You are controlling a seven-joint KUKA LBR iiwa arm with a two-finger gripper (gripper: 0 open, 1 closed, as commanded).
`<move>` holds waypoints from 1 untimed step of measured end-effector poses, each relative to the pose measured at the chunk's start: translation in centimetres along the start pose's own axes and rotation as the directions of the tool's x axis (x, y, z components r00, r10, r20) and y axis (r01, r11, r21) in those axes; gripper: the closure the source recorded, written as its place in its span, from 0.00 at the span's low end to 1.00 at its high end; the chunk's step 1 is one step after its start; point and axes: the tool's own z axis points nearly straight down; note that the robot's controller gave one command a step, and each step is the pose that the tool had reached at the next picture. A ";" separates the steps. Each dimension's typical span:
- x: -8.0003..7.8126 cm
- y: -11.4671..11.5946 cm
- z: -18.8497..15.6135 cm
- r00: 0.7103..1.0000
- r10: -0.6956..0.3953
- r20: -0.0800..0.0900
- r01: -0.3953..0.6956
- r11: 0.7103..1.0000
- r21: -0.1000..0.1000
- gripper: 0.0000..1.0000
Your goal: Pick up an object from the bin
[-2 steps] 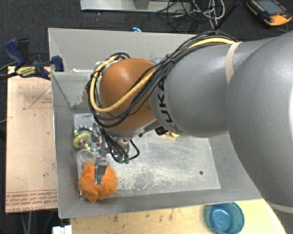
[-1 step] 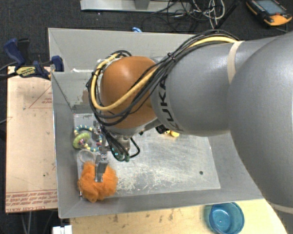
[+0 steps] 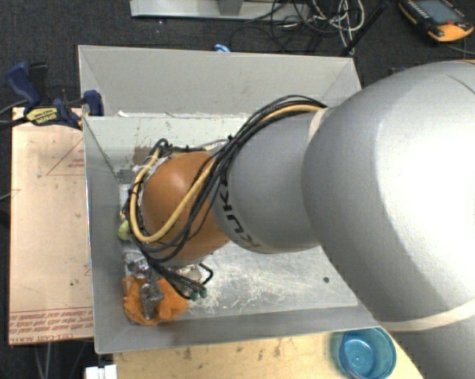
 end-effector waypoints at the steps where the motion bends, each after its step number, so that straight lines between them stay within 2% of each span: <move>1: 0.0 0.0 0.0 1.000 0.000 0.000 0.000 1.000 0.000 1.00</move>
Offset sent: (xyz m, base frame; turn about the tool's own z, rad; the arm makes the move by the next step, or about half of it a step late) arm -0.0048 -0.0139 0.1567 -0.0570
